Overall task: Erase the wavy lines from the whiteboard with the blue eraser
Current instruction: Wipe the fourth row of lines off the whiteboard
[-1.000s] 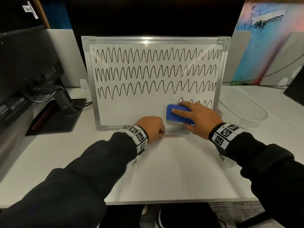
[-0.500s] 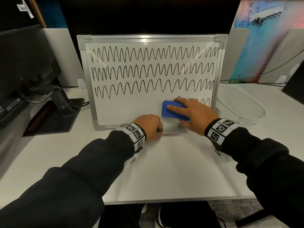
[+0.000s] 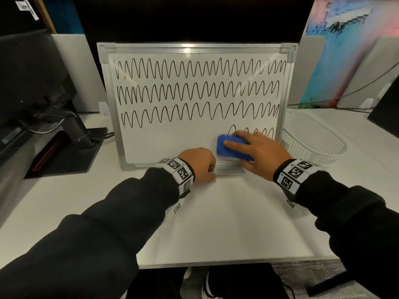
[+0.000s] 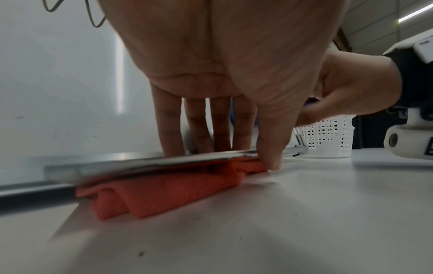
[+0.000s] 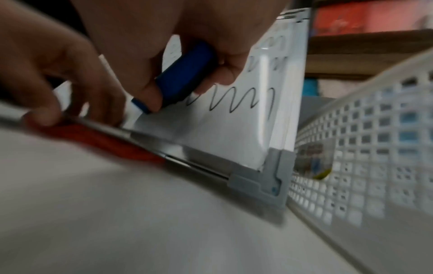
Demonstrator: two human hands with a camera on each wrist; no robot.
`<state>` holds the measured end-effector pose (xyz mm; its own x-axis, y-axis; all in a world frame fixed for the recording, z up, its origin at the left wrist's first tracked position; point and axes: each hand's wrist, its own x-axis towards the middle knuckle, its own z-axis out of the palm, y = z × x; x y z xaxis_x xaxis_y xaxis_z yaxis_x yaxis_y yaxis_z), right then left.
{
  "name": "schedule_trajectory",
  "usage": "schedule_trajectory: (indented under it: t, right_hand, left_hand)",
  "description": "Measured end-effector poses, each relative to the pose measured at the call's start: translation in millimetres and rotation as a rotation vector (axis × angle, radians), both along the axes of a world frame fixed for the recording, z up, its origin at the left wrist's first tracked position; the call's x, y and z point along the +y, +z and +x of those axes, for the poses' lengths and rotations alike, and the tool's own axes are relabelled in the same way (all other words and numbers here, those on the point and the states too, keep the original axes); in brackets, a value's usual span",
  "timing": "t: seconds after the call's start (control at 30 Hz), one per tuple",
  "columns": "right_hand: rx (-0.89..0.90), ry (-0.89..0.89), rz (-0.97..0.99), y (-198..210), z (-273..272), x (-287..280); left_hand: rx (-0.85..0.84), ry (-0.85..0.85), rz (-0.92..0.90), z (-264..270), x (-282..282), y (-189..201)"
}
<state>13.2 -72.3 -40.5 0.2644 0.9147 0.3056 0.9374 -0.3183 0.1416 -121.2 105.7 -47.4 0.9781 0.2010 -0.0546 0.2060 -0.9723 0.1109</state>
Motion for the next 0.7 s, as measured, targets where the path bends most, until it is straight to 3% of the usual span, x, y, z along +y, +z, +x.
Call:
schedule_trajectory:
  t: [0.07,0.17,0.3,0.43,0.57,0.7]
  right_hand:
    - [-0.037,0.047,-0.05,1,2,-1]
    - [0.074,-0.11,0.108,9,9,-4]
    - [-0.03,0.035,-0.044,0,3,-7]
    - [0.067,-0.117,0.124,11,14,-11]
    - [-0.044,0.027,-0.045,3,9,-11]
    - [0.076,-0.129,0.136,12,18,-12]
  left_hand:
    - [-0.004,-0.023,-0.01,3,-2,-1]
    - [-0.004,-0.055,-0.01,6,-5,-2]
    - [0.001,-0.064,-0.014,8,-6,-1]
    - [0.007,-0.054,-0.011,9,-5,-1]
    - [0.019,-0.057,-0.013,8,-5,0]
    - [0.008,-0.042,-0.01,9,-5,-1]
